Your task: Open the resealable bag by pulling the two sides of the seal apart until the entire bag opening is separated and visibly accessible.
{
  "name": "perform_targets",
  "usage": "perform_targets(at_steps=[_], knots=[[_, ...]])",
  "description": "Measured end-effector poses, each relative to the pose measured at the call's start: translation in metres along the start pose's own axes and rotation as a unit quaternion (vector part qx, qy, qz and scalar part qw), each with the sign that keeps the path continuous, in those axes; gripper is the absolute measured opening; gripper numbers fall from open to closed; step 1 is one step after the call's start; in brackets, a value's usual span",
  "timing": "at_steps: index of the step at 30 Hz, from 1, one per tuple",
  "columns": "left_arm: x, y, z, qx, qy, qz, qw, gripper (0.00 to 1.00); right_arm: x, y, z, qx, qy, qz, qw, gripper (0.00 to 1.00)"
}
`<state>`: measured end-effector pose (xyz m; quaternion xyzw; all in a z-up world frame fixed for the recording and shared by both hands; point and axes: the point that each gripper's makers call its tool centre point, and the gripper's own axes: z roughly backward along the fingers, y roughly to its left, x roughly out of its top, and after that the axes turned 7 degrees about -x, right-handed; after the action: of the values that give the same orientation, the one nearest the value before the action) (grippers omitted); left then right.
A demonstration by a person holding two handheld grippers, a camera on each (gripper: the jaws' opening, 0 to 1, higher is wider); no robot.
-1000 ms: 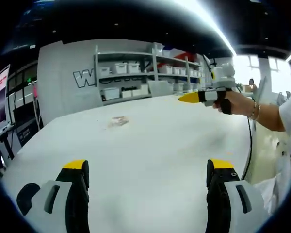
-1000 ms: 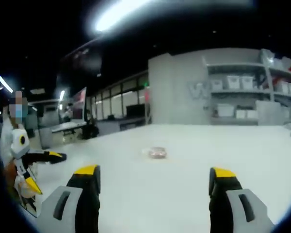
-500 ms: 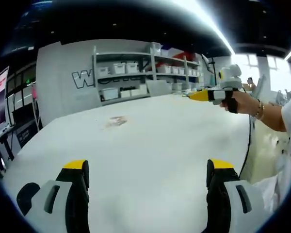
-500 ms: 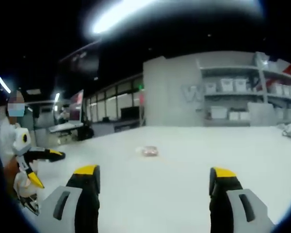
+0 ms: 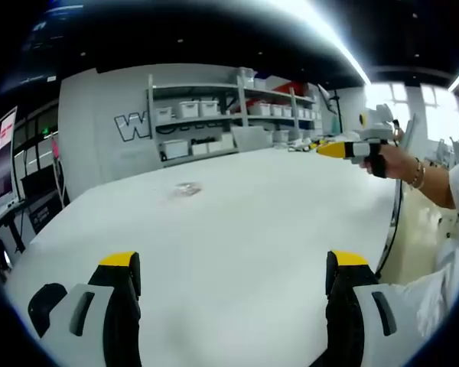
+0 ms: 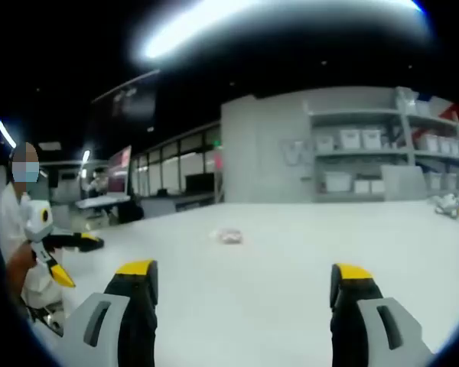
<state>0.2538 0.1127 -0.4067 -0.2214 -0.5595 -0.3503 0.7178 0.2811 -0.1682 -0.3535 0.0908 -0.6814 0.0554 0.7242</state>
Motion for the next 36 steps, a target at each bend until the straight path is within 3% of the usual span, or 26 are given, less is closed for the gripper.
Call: perform_targets(at_steps=[11,30,36], knots=[[0.007,-0.003,0.001,-0.001,-0.008,-0.005,1.0000,1.00,0.004,-0.013,0.023,-0.010,-0.015,-0.007,0.9998,0.95],[0.001,-0.005,-0.002,0.004,-0.003,-0.003,1.0000,1.00,-0.027,-0.042,0.050,-0.043,-0.032,-0.035,0.9979,0.95],[0.001,-0.007,-0.004,0.003,-0.006,-0.004,1.0000,1.00,-0.023,-0.047,0.057,-0.053,-0.043,-0.043,0.9967,0.95]])
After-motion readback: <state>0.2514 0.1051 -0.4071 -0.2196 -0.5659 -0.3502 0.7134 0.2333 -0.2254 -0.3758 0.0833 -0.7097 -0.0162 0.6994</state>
